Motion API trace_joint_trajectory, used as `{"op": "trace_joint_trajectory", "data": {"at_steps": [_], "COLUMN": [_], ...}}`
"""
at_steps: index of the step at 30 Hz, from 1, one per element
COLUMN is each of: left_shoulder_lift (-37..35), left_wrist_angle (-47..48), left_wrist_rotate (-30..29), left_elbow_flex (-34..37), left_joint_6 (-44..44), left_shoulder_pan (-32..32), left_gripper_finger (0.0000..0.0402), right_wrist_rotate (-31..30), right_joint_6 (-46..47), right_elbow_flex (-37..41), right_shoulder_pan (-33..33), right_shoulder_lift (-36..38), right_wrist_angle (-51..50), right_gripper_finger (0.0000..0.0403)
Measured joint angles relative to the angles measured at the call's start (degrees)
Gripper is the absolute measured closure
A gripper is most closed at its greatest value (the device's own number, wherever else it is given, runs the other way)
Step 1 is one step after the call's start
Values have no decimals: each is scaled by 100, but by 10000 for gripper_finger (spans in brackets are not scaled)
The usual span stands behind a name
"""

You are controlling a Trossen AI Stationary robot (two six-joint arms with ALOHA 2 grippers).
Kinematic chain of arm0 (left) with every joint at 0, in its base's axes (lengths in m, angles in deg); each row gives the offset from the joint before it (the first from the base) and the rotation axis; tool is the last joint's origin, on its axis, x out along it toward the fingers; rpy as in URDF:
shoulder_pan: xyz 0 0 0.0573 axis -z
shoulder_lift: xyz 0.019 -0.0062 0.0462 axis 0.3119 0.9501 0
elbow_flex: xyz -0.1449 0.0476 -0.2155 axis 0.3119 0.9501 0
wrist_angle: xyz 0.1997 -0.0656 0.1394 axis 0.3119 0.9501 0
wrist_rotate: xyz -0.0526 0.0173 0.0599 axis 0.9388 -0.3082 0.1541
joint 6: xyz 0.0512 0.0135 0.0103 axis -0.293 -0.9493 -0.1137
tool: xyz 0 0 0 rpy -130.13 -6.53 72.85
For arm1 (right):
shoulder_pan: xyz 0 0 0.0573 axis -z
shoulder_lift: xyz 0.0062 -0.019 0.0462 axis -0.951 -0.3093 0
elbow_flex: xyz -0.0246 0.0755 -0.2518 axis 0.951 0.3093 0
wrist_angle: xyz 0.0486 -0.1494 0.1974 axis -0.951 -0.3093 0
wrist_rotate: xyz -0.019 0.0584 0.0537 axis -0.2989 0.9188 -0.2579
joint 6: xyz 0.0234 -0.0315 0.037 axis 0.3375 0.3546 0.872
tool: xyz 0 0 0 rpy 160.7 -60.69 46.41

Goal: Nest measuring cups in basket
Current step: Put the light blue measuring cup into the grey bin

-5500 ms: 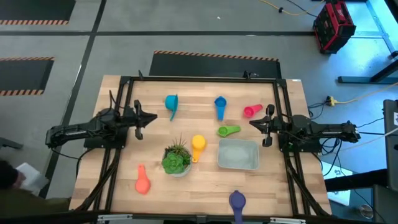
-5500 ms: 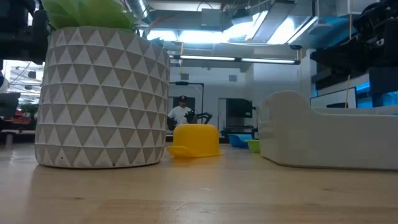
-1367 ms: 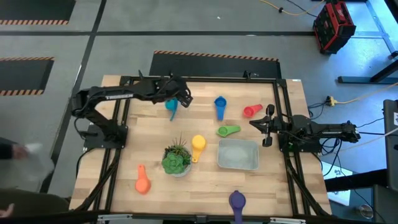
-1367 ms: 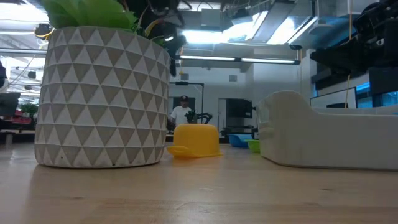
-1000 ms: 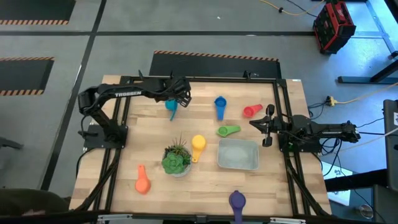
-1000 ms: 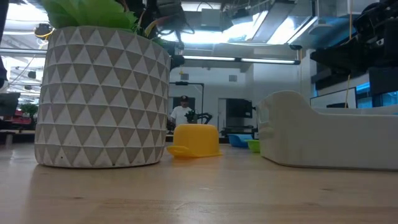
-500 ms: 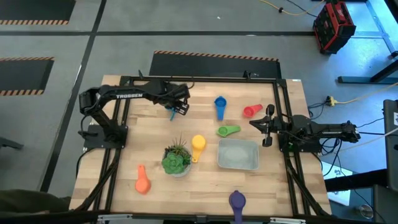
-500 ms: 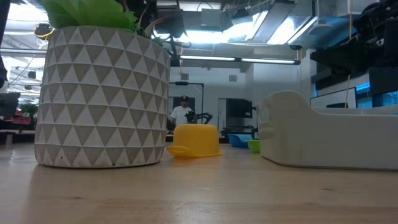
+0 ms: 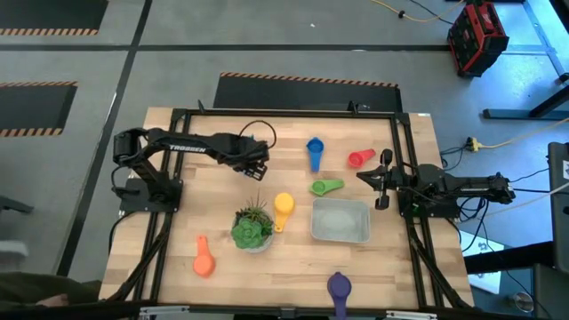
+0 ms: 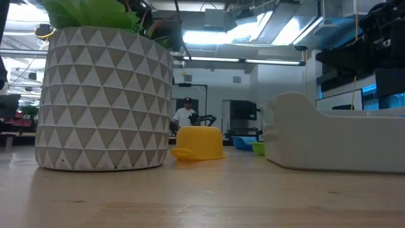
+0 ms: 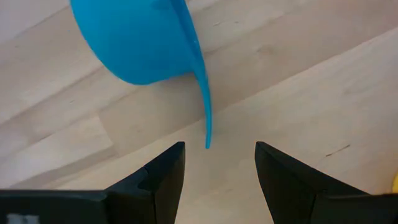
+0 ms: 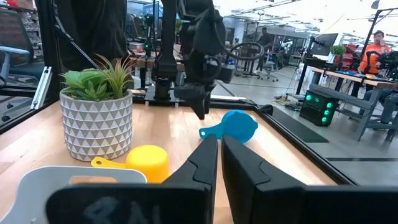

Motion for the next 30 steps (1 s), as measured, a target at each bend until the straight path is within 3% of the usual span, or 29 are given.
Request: {"op": "trace_joint_trajectory", "data": {"at_steps": [17,30], "left_shoulder_lift": [0,0], "left_wrist_angle": [-1844,-1834], "left_wrist_rotate": [-70,-226], "left_elbow_flex": [1216,1354], "left_joint_6": [-41,-43], "left_shoulder_pan": [8,4], "left_gripper_finger": [214,262], "right_wrist_rotate": [-1,0], "right_joint_6": [0,-1], "right_elbow_flex": [0,0], "right_shoulder_pan": [1,0], "right_shoulder_lift": [-1,0], "right_wrist_angle": [1,0], "right_gripper_finger": [375,375]}}
